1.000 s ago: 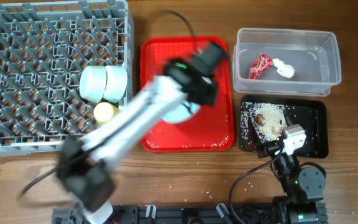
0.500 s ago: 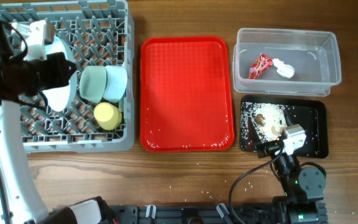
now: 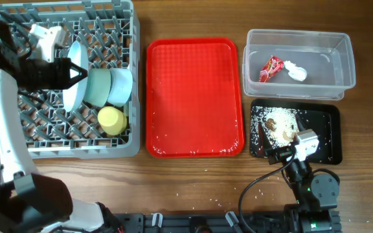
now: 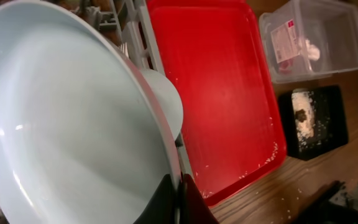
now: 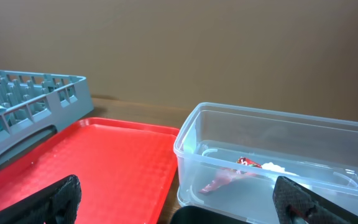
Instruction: Sort waste into correct bins and load items into the dishwasher rack
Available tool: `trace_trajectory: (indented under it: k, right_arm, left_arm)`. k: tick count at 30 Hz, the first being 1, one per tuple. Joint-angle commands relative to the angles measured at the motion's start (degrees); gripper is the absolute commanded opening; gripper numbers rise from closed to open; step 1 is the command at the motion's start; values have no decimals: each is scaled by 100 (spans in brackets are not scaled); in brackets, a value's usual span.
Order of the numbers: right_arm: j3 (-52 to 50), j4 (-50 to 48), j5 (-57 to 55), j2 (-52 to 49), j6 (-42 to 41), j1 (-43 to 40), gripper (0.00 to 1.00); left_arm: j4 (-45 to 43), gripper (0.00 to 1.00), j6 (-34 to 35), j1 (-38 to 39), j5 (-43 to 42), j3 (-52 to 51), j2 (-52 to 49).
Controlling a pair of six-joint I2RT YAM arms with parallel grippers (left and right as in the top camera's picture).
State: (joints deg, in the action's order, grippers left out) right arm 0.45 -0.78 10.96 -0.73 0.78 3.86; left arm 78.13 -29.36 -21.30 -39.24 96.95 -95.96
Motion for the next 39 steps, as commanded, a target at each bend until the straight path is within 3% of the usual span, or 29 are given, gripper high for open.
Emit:
trace_trajectory:
  k: [1, 12, 13, 14, 15, 16, 20, 25, 31, 35, 39]
  right_arm:
    - [-15, -24, 72, 46, 70, -17, 100]
    - [-15, -24, 72, 46, 68, -17, 100]
    - [-15, -24, 72, 46, 68, -17, 100]
    - [-15, -24, 72, 46, 68, -17, 100]
    - [-15, -24, 72, 46, 68, -17, 100]
    - [-15, -24, 72, 46, 70, -17, 100]
    - [-15, -24, 70, 46, 66, -17, 100]
    - [-15, -24, 72, 46, 68, -17, 100]
    - [-15, -24, 70, 46, 68, -17, 100]
    - [-15, -24, 72, 46, 68, -17, 100]
    - [-15, -24, 72, 46, 68, -17, 100]
  left_arm:
    - [44, 4, -192, -409, -520, -44, -254]
    - [-90, 5, -192, -603, -894, -428, -339]
    - [-90, 19, -190, -603, -894, -433, -339]
    - [-87, 44, -162, -603, -894, -433, -339]
    - [-85, 76, -94, -603, -894, -433, -339]
    - [-92, 100, 153, -603, -896, -433, -337]
    - [26, 100, 461, -603, -1075, -426, -208]
    - [170, 100, 935, -446, -1045, -372, 776]
    - [267, 100, 2326, 1392, 1082, -372, 2846]
    - [404, 100, 2581, 2369, 1255, -374, 3722]
    - [496, 100, 2579, 2835, 1255, -374, 4266]
